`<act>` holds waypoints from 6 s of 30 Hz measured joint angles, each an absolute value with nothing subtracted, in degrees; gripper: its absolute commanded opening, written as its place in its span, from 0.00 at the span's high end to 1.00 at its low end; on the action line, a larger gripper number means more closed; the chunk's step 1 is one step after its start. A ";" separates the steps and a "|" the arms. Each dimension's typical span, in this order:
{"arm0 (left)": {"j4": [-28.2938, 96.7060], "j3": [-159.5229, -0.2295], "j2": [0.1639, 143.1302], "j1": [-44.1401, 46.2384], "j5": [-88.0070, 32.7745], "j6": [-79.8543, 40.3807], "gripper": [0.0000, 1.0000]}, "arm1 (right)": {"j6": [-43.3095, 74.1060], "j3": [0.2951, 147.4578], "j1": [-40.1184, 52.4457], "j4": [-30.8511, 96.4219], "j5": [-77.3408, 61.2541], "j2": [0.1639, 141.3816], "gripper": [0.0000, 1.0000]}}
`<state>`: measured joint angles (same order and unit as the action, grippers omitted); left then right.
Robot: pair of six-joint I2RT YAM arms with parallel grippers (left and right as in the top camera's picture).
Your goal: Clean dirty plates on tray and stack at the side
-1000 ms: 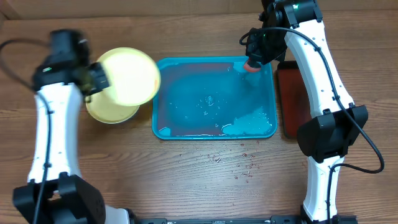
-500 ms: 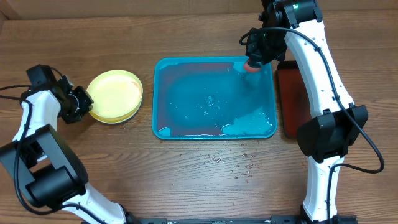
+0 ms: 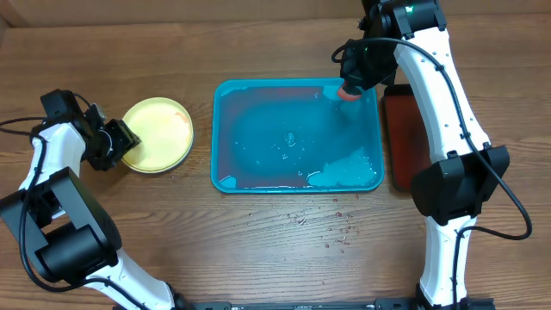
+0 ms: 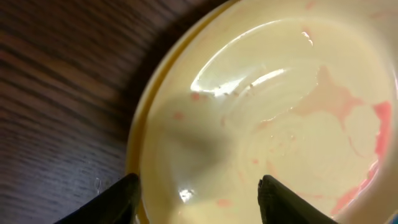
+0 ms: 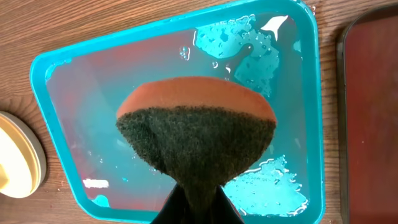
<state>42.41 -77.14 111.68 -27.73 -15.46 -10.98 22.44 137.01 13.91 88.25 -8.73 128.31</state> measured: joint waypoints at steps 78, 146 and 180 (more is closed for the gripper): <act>48.14 -92.40 99.68 7.42 -4.84 -3.84 0.00 | -8.25 138.72 -5.58 97.14 -13.02 93.65 0.00; 48.10 -92.40 99.68 7.42 -4.45 -3.84 0.00 | -7.73 1.06 -0.64 -1.26 -12.12 0.86 0.00; 48.05 -92.40 99.68 7.42 -4.45 -3.84 0.00 | -6.42 1.06 -0.71 4.29 -9.63 0.84 0.00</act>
